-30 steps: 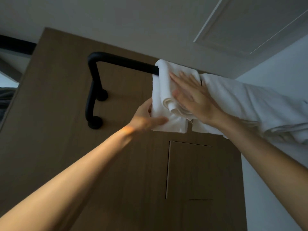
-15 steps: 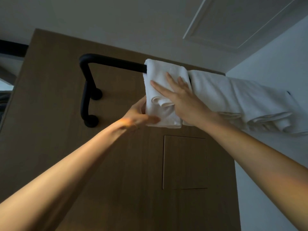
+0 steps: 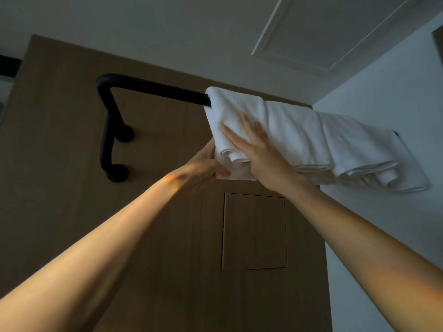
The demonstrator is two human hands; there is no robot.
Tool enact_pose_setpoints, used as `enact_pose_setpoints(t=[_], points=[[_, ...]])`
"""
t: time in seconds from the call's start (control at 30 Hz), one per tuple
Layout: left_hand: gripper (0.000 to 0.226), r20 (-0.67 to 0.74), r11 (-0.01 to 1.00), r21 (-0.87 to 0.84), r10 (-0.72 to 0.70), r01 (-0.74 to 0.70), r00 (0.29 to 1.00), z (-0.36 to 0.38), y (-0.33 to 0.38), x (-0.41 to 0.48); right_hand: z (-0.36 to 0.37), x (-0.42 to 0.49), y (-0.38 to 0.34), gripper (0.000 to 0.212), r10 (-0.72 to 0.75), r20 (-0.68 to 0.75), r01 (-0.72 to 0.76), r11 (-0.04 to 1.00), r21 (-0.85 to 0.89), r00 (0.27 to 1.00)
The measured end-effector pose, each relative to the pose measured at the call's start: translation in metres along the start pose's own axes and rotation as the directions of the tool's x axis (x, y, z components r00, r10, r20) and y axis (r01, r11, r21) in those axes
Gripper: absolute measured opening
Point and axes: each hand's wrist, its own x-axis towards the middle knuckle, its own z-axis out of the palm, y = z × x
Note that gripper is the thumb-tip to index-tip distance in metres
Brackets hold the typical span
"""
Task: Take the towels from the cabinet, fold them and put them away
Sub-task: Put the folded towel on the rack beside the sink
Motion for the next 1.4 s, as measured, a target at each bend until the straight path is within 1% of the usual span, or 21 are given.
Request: enact_pose_setpoints(t=[0.07, 0.17, 0.23, 0.3, 0.33, 0.37, 0.4, 0.43, 0.47, 0.5, 0.53, 0.6, 0.67, 0.73, 0.87, 1.0, 1.2, 1.3, 1.4], points=[[0.073, 0.027, 0.994, -0.104, -0.013, 0.015, 1.000, 0.000, -0.001, -0.003, 0.001, -0.001, -0.001, 0.108, 0.018, 0.007, -0.018, 0.997, 0.073, 1.000], [0.049, -0.013, 0.983, -0.173, -0.072, 0.069, 0.997, -0.009, 0.001, -0.009, -0.007, -0.007, 0.002, 0.097, 0.030, 0.109, -0.051, 0.979, 0.199, 0.994], [0.054, -0.065, 0.975, -0.186, -0.139, 0.125, 0.988, -0.016, 0.005, -0.009, -0.016, -0.013, 0.008, 0.083, 0.036, 0.133, -0.070, 0.964, 0.257, 0.990], [0.066, -0.092, 0.980, -0.134, -0.164, 0.151, 0.982, -0.019, 0.011, -0.006, -0.028, -0.016, 0.009, 0.059, 0.087, 0.055, -0.100, 0.949, 0.300, 0.995], [0.070, -0.101, 0.984, -0.077, -0.165, 0.158, 0.981, -0.019, 0.014, -0.003, -0.032, -0.014, 0.008, 0.050, 0.130, -0.018, -0.119, 0.948, 0.294, 0.991], [0.071, -0.115, 0.986, -0.028, -0.166, 0.164, 0.979, -0.016, 0.018, 0.001, -0.035, -0.009, 0.008, 0.043, 0.161, -0.114, -0.127, 0.956, 0.263, 0.980], [0.069, -0.159, 0.986, 0.002, -0.165, 0.167, 0.973, -0.013, 0.020, 0.006, -0.037, -0.003, 0.008, 0.039, 0.171, -0.210, -0.122, 0.966, 0.230, 0.963], [0.065, -0.221, 0.985, -0.006, -0.171, 0.174, 0.960, -0.009, 0.022, 0.011, -0.037, 0.006, 0.009, 0.037, 0.174, -0.285, -0.113, 0.970, 0.217, 0.943], [0.061, -0.285, 0.983, -0.025, -0.181, 0.182, 0.941, -0.008, 0.022, 0.017, -0.038, 0.015, 0.011, 0.037, 0.184, -0.328, -0.112, 0.968, 0.226, 0.927], [0.060, -0.326, 0.981, -0.051, -0.192, 0.185, 0.926, -0.006, 0.022, 0.021, -0.037, 0.026, 0.014, 0.038, 0.200, -0.334, -0.118, 0.961, 0.250, 0.921], [0.063, -0.346, 0.981, -0.072, -0.196, 0.182, 0.918, -0.005, 0.021, 0.024, -0.036, 0.036, 0.018, 0.041, 0.215, -0.311, -0.131, 0.954, 0.270, 0.926], [0.075, -0.374, 0.982, -0.074, -0.188, 0.173, 0.908, -0.005, 0.014, 0.029, -0.034, 0.053, 0.024, 0.045, 0.216, -0.237, -0.152, 0.954, 0.259, 0.947], [0.068, -0.448, 0.991, -0.026, -0.130, 0.132, 0.885, -0.004, 0.007, 0.027, -0.032, 0.068, 0.028, 0.047, 0.191, -0.191, -0.137, 0.955, 0.264, 0.963], [0.063, -0.478, 0.995, 0.037, -0.062, 0.090, 0.876, -0.004, 0.001, 0.025, -0.031, 0.080, 0.029, 0.048, 0.189, -0.152, -0.140, 0.948, 0.287, 0.970], [0.062, -0.461, 0.996, 0.077, -0.008, 0.049, 0.887, -0.005, -0.003, 0.023, -0.022, 0.088, 0.032, 0.045, 0.186, -0.097, -0.172, 0.976, 0.135, 0.978], [0.066, -0.423, 0.991, 0.110, -0.020, 0.073, 0.906, -0.006, -0.004, 0.026, -0.009, 0.084, 0.045, 0.047, 0.177, -0.126, -0.171, 0.984, 0.057, 0.976], [0.066, -0.383, 0.993, 0.069, -0.067, 0.101, 0.922, -0.002, 0.001, 0.027, -0.005, 0.081, 0.052, 0.047, 0.208, -0.147, -0.206, 0.978, 0.034, 0.967], [0.065, -0.403, 0.991, 0.080, -0.064, 0.104, 0.913, -0.001, 0.001, 0.021, -0.009, 0.079, 0.049, 0.048, 0.228, -0.108, -0.224, 0.974, 0.047, 0.968], [0.069, -0.405, 0.995, 0.064, -0.049, 0.081, 0.913, 0.000, 0.001, 0.008, -0.017, 0.069, 0.040, 0.051, 0.252, -0.037, -0.249, 0.966, 0.075, 0.967]])
